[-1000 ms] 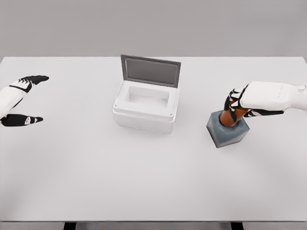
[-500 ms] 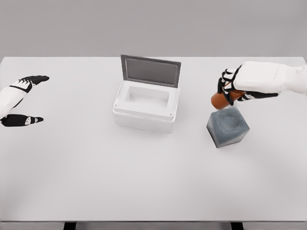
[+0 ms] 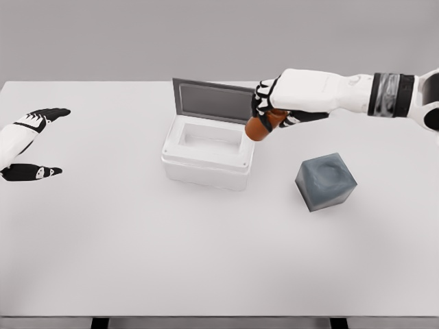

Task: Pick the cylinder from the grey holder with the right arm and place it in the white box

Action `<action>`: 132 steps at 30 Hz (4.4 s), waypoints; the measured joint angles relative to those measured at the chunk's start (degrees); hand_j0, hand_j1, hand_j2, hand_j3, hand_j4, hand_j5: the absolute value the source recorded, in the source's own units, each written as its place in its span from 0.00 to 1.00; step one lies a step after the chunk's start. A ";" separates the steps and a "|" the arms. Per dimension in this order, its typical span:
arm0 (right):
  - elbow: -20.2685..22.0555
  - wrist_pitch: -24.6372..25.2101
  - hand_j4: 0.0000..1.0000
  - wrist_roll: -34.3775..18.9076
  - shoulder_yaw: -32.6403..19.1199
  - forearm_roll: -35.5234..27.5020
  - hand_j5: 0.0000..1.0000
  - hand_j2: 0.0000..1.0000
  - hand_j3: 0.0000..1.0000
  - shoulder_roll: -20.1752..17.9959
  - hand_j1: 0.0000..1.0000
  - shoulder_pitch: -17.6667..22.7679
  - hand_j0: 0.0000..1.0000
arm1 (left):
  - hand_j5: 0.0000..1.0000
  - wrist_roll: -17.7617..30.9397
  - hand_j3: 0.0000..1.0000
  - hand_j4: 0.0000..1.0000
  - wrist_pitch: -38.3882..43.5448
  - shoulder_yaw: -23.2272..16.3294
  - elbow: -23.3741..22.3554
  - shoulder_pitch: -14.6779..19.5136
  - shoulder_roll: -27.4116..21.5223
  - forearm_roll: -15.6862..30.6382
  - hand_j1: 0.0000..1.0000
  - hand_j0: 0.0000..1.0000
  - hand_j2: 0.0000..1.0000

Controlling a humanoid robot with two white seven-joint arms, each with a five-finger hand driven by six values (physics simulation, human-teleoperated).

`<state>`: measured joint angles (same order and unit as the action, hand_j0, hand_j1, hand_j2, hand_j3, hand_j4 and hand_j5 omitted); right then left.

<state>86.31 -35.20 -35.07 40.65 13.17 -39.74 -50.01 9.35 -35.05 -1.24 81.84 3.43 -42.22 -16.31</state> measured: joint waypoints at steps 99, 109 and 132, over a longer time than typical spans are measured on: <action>2.75 0.48 1.00 0.02 -40.82 4.15 1.00 1.00 1.00 4.62 1.00 31.55 1.00 | 1.00 25.54 1.00 1.00 19.20 -21.43 -5.29 32.69 3.95 39.88 1.00 1.00 1.00; 5.58 0.28 1.00 0.04 -46.88 4.53 1.00 1.00 1.00 1.60 1.00 34.37 1.00 | 1.00 25.65 1.00 1.00 25.37 -26.59 -17.06 38.84 12.43 41.21 1.00 1.00 1.00; 5.71 0.02 1.00 0.04 -43.66 7.59 1.00 1.00 1.00 1.06 1.00 33.75 1.00 | 1.00 25.66 1.00 1.00 24.42 -34.48 -24.96 42.01 18.97 39.28 1.00 1.00 1.00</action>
<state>92.02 -35.17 -35.03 -3.01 20.76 -38.68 -16.26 35.01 -10.62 -35.72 56.88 45.44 -23.25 22.97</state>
